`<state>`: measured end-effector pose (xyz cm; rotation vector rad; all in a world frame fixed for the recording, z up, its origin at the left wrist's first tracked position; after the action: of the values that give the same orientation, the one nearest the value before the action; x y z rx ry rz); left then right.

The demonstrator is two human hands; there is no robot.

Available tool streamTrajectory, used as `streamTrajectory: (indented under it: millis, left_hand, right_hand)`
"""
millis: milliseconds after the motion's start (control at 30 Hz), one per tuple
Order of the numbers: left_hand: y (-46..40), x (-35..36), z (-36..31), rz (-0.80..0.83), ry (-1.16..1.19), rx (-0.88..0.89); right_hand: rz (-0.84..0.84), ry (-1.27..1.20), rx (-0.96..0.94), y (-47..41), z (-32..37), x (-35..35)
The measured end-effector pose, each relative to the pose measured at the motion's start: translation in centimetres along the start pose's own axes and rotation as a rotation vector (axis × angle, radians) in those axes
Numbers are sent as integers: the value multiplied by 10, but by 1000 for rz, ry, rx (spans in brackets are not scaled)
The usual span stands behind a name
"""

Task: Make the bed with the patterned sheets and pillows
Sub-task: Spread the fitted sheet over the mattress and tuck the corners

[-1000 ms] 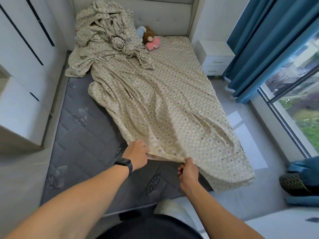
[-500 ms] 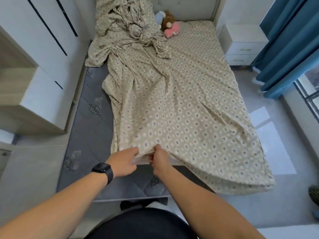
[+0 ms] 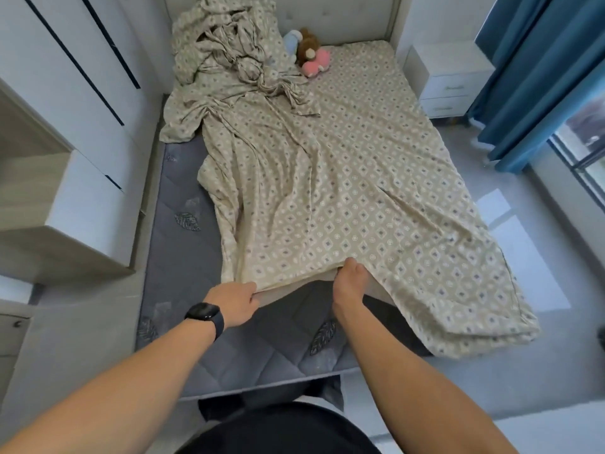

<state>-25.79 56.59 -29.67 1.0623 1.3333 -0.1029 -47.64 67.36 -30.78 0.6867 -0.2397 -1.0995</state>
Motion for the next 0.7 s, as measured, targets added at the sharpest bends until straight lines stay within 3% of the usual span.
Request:
streamTrajectory:
  millis: [133,200,333,400,600,700]
  left_hand:
    - [10,-12,19,-6,184,95]
    - [21,-24,25,-54,248,159]
    - [49,-18,53,107,241,263]
    - [62,-10,76,106,176,240]
    - [72,-20,115,-159,-102,100]
    - [61,-32,150,-222,-157,-94]
  right_hand:
    - [23,-39,146,44,-34,29]
    - [145,-2,266,75,-63,57]
    - [397,-43,524,148,-104,116]
    - [368,-96,485,166,-107,127]
    - [136,-86,108,193,-73,125]
    - [50,-22,-63,186,-37,117]
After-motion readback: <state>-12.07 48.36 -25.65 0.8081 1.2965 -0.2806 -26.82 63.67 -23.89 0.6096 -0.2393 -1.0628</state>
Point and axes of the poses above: each hand's wrist, its own y-axis away from the middle knuckle, its own x-axis out of the palm, z = x × y, the point moved 3 cm from there along -y, towards the middle knuckle, and after that the axes turned 3 degrees about x, right-handed, at the moved point
